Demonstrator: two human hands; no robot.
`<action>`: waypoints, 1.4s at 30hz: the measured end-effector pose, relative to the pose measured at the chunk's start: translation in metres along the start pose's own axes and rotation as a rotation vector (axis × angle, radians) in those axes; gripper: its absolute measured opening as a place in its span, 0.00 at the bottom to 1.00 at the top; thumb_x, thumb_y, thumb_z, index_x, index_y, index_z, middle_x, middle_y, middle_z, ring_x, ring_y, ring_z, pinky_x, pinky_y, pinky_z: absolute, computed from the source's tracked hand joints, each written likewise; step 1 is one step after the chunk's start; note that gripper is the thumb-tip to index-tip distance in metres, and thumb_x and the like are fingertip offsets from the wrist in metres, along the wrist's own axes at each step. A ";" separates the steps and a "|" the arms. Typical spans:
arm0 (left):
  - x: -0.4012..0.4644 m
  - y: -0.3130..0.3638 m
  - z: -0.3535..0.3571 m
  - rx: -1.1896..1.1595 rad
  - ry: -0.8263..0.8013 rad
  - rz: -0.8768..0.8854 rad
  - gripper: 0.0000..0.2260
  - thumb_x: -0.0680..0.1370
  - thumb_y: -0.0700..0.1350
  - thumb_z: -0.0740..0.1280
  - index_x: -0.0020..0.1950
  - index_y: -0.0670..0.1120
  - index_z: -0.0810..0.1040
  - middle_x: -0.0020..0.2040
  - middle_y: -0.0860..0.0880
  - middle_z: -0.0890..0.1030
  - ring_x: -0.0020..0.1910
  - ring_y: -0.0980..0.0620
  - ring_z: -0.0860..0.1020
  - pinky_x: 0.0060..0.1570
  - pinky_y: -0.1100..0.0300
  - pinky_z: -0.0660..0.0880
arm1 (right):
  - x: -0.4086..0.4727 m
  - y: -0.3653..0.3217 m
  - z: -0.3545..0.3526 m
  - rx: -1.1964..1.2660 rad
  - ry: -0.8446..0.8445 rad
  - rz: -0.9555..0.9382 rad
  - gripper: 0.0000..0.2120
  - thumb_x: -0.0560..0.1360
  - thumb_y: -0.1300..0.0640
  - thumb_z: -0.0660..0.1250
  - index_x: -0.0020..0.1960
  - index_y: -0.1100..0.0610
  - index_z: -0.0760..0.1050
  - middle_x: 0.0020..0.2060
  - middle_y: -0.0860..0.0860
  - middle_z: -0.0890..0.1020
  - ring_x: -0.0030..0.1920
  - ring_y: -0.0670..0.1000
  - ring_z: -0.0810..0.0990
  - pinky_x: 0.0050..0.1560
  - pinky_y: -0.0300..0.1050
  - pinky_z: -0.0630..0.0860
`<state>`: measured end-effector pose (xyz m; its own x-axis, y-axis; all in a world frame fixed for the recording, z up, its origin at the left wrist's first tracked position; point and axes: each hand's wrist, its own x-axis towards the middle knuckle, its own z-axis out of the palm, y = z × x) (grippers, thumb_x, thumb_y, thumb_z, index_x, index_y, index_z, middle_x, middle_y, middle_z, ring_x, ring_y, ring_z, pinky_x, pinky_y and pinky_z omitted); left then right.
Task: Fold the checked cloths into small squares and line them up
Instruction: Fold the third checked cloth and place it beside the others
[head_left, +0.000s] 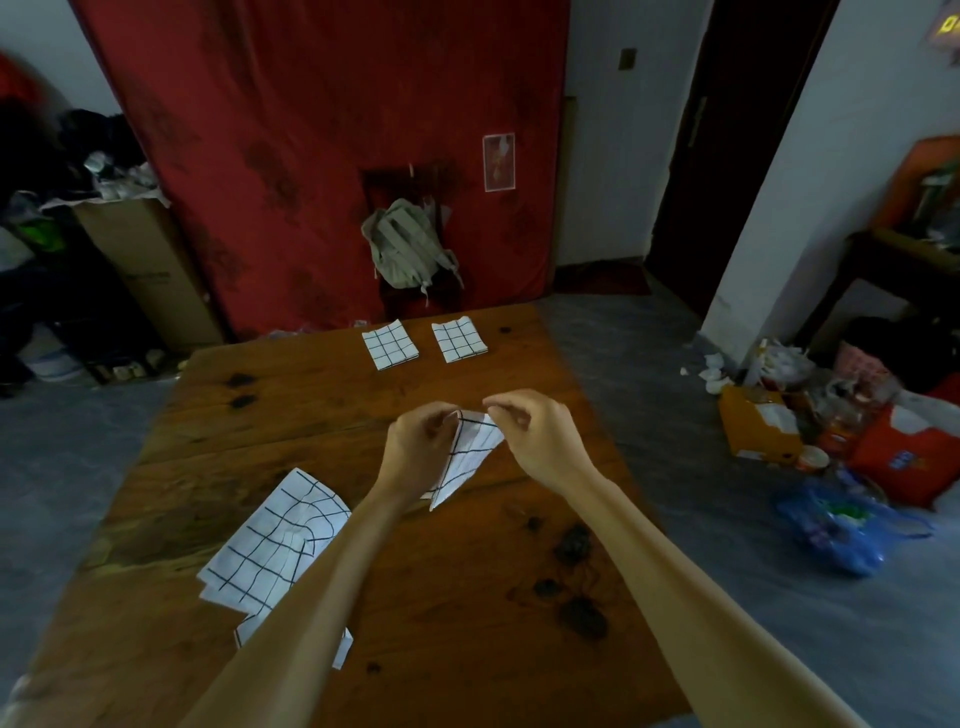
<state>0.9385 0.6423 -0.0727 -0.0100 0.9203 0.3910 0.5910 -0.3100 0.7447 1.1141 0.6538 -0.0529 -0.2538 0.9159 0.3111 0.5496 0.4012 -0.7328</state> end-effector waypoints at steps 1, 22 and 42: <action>0.000 0.001 0.000 -0.008 -0.023 0.025 0.08 0.79 0.34 0.63 0.48 0.42 0.81 0.41 0.51 0.81 0.38 0.55 0.79 0.38 0.62 0.76 | 0.001 0.001 0.001 -0.030 -0.011 -0.021 0.13 0.80 0.55 0.64 0.63 0.55 0.77 0.58 0.48 0.81 0.57 0.43 0.76 0.57 0.36 0.74; 0.001 0.024 -0.007 0.003 -0.053 0.127 0.04 0.78 0.43 0.66 0.49 0.45 0.81 0.43 0.54 0.81 0.43 0.62 0.79 0.40 0.73 0.71 | -0.003 0.014 0.009 0.103 -0.032 0.055 0.07 0.77 0.52 0.68 0.52 0.53 0.82 0.42 0.43 0.83 0.44 0.41 0.80 0.46 0.39 0.79; 0.014 0.017 -0.030 0.000 0.207 -0.059 0.04 0.79 0.42 0.65 0.47 0.45 0.79 0.39 0.54 0.79 0.38 0.61 0.76 0.38 0.73 0.70 | -0.025 0.043 0.010 0.031 -0.025 0.146 0.11 0.80 0.57 0.63 0.60 0.57 0.78 0.52 0.48 0.82 0.46 0.38 0.78 0.45 0.28 0.74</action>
<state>0.9246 0.6426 -0.0381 -0.2101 0.8684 0.4491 0.5845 -0.2567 0.7697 1.1356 0.6479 -0.0981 -0.1928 0.9636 0.1852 0.5575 0.2629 -0.7875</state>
